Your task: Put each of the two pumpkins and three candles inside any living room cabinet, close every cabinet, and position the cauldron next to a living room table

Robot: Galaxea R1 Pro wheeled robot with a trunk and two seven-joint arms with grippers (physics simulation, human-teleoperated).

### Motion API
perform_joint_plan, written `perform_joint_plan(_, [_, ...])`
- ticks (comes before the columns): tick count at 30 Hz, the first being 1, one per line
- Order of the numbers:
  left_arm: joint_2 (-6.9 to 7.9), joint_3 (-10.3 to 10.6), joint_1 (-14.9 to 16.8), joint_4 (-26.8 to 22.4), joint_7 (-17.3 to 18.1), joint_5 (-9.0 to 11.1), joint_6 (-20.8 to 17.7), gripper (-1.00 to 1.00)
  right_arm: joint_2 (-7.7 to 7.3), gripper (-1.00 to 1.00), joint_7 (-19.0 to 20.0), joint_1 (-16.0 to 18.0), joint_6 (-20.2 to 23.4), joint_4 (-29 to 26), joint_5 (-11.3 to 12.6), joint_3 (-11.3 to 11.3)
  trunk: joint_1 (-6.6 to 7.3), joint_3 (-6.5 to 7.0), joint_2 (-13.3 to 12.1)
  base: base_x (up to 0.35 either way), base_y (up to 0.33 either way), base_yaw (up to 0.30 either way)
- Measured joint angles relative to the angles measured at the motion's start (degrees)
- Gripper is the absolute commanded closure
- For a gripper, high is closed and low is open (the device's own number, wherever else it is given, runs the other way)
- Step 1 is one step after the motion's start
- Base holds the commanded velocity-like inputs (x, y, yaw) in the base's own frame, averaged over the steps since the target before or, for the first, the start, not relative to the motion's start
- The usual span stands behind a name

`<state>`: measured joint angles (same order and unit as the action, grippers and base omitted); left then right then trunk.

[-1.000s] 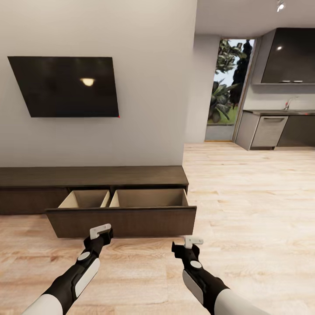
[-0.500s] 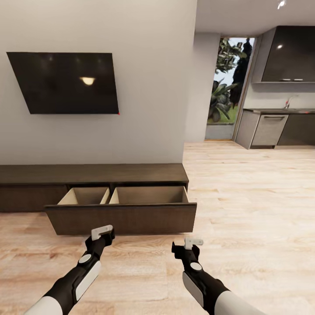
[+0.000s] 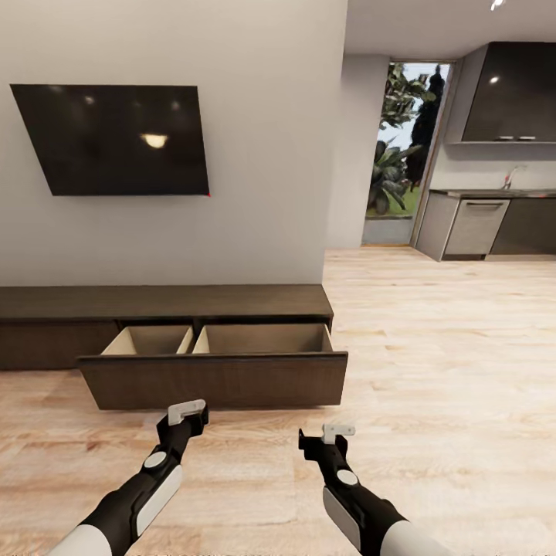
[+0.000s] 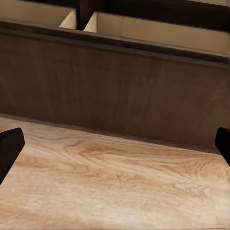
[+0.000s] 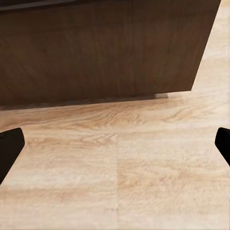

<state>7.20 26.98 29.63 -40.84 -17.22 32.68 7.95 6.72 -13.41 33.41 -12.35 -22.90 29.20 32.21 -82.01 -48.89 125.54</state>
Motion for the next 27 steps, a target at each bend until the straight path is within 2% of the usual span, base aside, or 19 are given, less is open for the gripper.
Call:
perform_joint_plan(8, [0.06,1.3,0.0,-0.01,0.21,0.02,0.1,-1.0,-0.01,-1.0,1.39,-0.12,-0.59,-0.43,0.02,-0.01,-1.76,-1.44,3.21,0.0,0.0,0.0])
perform_joint_plan(11, [0.14,1.69,0.0,-0.01,1.98,0.07,0.14,-1.0,-0.01,-1.0,1.48,-0.14,-0.62,-0.54,0.07,-0.03,-2.42,-1.97,4.41,0.0,0.0,0.0])
perform_joint_plan(15, [0.24,1.84,-0.28,-0.08,3.62,0.13,0.17,-1.0,-0.01,-1.0,1.48,-0.14,-0.58,-0.56,0.1,-0.07,-3.3,-2.69,6.02,0.0,0.0,0.0])
perform_joint_plan(22, [0.18,1.88,-0.63,-0.11,4.13,0.15,0.16,-1.0,0.07,-1.0,1.43,-0.11,-0.26,-0.48,0.55,-0.39,-4.83,-3.95,8.82,0.0,0.0,0.0])
perform_joint_plan(27, [0.11,1.9,-0.69,-0.13,4.21,0.15,0.16,-1.0,0.75,-1.0,1.05,0.17,-0.01,-0.57,0.67,-0.46,-5.93,-4.85,10.83,0.0,0.0,0.0])
